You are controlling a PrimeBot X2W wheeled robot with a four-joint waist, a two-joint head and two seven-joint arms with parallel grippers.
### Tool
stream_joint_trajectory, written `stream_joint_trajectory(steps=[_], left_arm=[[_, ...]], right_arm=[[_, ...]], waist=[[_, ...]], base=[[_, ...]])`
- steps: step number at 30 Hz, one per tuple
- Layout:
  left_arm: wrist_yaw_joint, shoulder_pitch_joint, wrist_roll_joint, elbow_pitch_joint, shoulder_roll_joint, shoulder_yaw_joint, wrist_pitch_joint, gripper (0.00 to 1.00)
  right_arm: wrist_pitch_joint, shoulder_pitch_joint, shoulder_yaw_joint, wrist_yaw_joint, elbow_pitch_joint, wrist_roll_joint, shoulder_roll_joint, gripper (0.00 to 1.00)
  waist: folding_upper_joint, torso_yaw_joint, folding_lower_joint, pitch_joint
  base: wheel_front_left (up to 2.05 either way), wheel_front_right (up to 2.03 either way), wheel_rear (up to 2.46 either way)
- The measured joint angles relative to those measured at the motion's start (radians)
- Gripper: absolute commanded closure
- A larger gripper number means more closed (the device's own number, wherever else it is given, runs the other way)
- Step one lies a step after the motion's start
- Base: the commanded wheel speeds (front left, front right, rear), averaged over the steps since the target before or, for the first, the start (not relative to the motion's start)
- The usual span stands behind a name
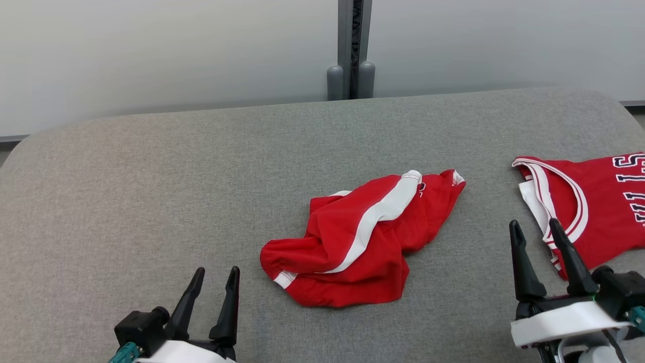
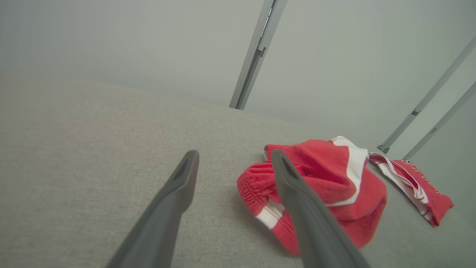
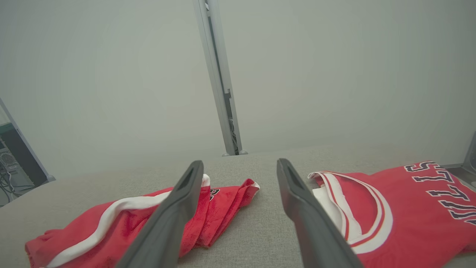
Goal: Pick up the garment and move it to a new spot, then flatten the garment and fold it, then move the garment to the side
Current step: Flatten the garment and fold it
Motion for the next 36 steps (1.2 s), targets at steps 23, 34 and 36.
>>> stream_joint_trajectory(steps=[23, 34, 36], left_arm=[[-0.042, -0.195, -0.132, 0.203, 0.001, -0.265, 0.115, 0.00], [-0.042, -0.268, -0.261, 0.198, 0.017, -0.420, 0.092, 0.00], [-0.042, -0.278, -0.280, 0.199, 0.021, -0.445, 0.092, 0.00]], right_arm=[[0.194, -0.486, 0.204, 0.000, 0.380, 0.277, -0.142, 0.00], [0.306, -0.626, 0.309, 0.000, 0.544, 0.381, -0.170, 0.00], [0.318, -0.642, 0.328, 0.000, 0.564, 0.402, -0.169, 0.00]], waist=[[0.0000, 0.096, 0.0000, 0.138], [0.0000, 0.143, 0.0000, 0.169], [0.0000, 0.149, 0.0000, 0.174]], base=[[0.00, 0.00, 0.00], [0.00, 0.00, 0.00], [0.00, 0.00, 0.00]])
